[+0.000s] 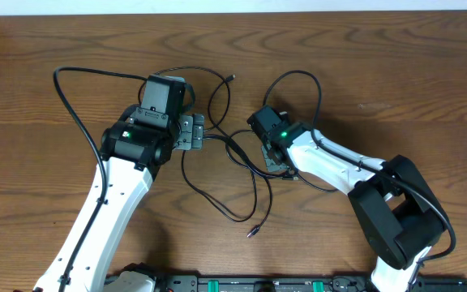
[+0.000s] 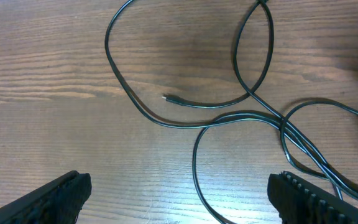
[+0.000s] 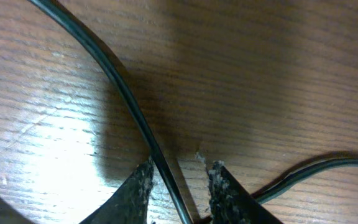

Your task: Untangle cables

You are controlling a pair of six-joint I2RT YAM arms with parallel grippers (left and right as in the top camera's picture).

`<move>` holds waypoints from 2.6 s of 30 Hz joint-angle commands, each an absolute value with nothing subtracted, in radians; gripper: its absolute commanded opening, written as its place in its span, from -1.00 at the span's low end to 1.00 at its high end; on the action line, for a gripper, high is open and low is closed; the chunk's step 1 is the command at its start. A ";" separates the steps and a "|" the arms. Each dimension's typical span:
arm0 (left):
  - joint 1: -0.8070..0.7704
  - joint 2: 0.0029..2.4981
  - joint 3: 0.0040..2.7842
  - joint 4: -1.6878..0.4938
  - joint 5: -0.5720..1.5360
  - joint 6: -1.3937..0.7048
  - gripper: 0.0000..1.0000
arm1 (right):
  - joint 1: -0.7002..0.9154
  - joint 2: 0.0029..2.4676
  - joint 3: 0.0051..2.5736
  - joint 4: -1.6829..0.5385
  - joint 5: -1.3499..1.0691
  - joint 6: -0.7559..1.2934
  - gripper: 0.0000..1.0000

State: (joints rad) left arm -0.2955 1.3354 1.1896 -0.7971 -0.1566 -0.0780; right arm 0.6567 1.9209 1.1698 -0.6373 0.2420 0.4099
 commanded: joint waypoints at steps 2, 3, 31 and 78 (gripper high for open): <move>-0.293 1.347 1.197 -0.799 -0.169 -0.083 0.92 | 0.662 1.905 1.132 -0.626 0.248 0.415 -0.40; -0.293 1.347 1.197 -0.799 -0.169 -0.083 0.92 | 0.662 1.905 1.124 -0.619 0.248 0.415 -0.40; -0.293 1.347 1.197 -0.799 -0.169 -0.083 0.92 | 0.662 1.905 1.088 -0.531 0.248 0.415 -0.46; -0.293 1.347 1.197 -0.802 -0.169 -0.083 0.92 | 0.662 1.913 1.039 -0.492 0.243 0.426 -0.97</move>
State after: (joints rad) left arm -0.2955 1.3354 1.1896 -0.8032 -0.1566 -0.0780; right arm 0.6605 1.8797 1.0660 -0.4664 0.2619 0.4114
